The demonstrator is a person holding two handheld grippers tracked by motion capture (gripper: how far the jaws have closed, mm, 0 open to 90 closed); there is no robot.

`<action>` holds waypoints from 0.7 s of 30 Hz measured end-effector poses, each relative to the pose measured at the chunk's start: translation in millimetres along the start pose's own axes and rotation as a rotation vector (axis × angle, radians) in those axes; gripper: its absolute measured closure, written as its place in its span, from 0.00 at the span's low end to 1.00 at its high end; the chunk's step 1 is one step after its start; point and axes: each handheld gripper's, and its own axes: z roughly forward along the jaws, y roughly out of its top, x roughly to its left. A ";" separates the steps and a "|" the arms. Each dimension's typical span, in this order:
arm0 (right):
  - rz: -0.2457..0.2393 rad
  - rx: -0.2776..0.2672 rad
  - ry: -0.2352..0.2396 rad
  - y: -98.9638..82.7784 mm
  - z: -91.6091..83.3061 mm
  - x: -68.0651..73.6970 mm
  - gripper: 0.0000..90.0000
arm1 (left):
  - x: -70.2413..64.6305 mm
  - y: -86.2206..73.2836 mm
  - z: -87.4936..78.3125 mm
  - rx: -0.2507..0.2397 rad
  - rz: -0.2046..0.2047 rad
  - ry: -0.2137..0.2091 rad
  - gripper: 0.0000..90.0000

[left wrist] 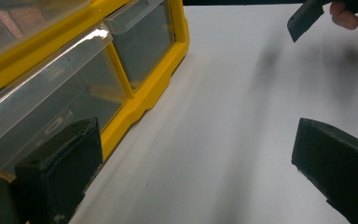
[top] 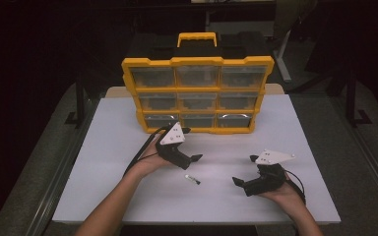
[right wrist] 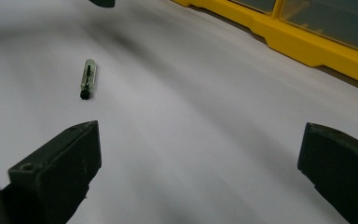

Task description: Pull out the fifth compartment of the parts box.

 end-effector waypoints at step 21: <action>-0.003 0.002 -0.002 -0.1 0.2 0.7 0.00 | -4.1 2.1 -0.7 -0.009 0.087 0.045 0.02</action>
